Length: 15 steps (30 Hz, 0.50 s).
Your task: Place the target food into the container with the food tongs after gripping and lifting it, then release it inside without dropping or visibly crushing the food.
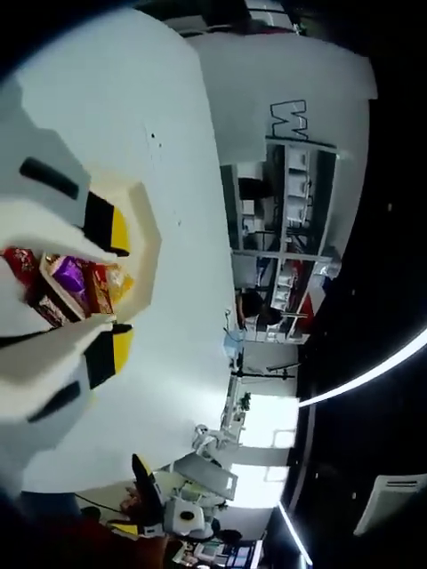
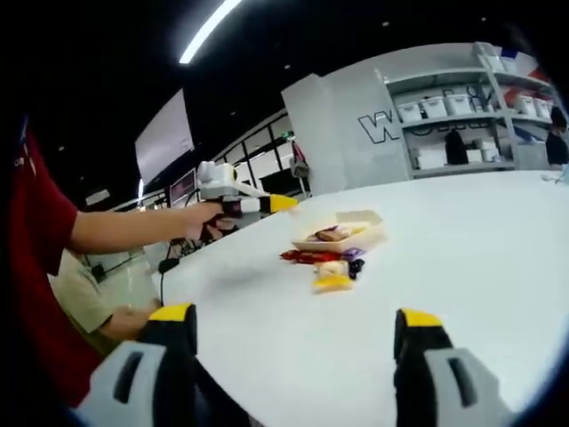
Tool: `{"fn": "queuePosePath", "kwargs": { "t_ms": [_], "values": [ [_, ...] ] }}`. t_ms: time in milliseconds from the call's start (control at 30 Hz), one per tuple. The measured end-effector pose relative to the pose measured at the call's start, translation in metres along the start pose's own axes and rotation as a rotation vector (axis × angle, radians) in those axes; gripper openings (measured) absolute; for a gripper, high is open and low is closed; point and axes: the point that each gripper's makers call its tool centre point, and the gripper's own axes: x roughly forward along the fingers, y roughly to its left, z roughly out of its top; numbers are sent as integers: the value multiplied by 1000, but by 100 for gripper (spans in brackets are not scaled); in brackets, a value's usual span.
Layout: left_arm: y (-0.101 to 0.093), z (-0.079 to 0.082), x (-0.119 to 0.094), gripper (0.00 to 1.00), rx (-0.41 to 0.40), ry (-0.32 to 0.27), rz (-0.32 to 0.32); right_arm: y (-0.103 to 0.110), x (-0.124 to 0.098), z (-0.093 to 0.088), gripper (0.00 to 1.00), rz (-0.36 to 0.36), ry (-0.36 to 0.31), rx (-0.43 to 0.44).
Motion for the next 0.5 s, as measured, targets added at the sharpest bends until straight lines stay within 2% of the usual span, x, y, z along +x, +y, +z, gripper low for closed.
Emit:
{"fn": "queuePosePath", "kwargs": {
  "t_ms": [100,200,300,367,500],
  "values": [
    [-11,-2,1,29,17,6,-17,3,-1,1,91,3,1,-6],
    [-12,0,0,28,35,18,-7,4,-2,1,91,5,0,-12],
    [-10,7,-2,28,14,-18,2,4,-4,2,91,5,-3,-12],
    [-10,7,-2,28,-3,-20,4,3,-5,2,91,3,-7,-6],
    [-16,5,-1,28,26,-31,-2,4,-6,2,91,2,-9,-8]
  ]
}}
